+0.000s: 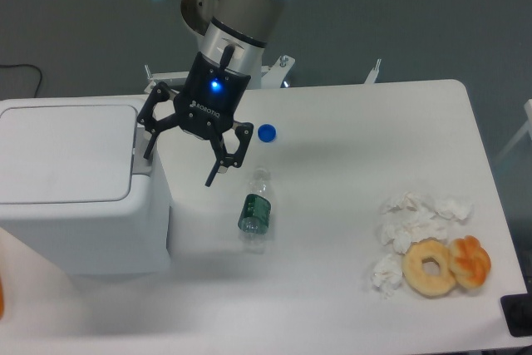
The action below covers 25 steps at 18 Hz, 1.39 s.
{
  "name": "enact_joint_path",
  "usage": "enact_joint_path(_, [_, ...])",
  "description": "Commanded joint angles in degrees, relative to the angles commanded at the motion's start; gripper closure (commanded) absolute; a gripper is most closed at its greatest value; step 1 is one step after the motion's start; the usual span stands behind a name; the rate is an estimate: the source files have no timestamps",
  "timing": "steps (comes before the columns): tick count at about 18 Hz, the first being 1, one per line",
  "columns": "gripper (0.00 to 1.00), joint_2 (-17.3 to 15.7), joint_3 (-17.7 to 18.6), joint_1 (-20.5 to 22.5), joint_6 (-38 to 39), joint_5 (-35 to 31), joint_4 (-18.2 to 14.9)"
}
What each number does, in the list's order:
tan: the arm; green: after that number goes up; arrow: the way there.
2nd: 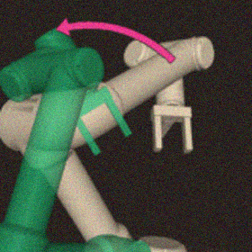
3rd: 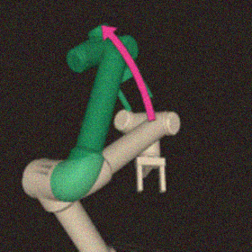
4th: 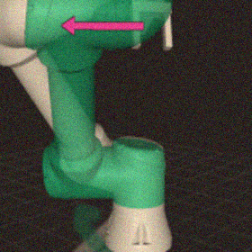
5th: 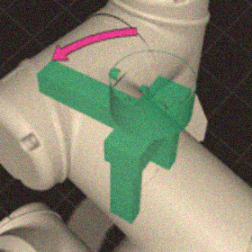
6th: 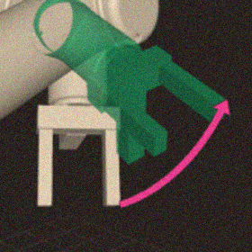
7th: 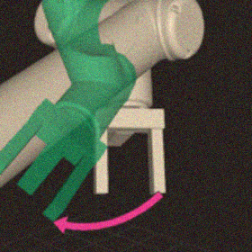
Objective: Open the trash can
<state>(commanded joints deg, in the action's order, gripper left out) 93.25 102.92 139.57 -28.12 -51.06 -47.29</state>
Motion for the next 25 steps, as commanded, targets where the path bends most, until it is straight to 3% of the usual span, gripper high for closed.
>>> enact_joint_path(17, [0.00, -0.26, -0.09, 0.61, 0.26, 0.53, 0.00])
enact_joint_path(25, [0.00, 0.00, -5.62, 5.88, -0.09, -0.26, 0.18])
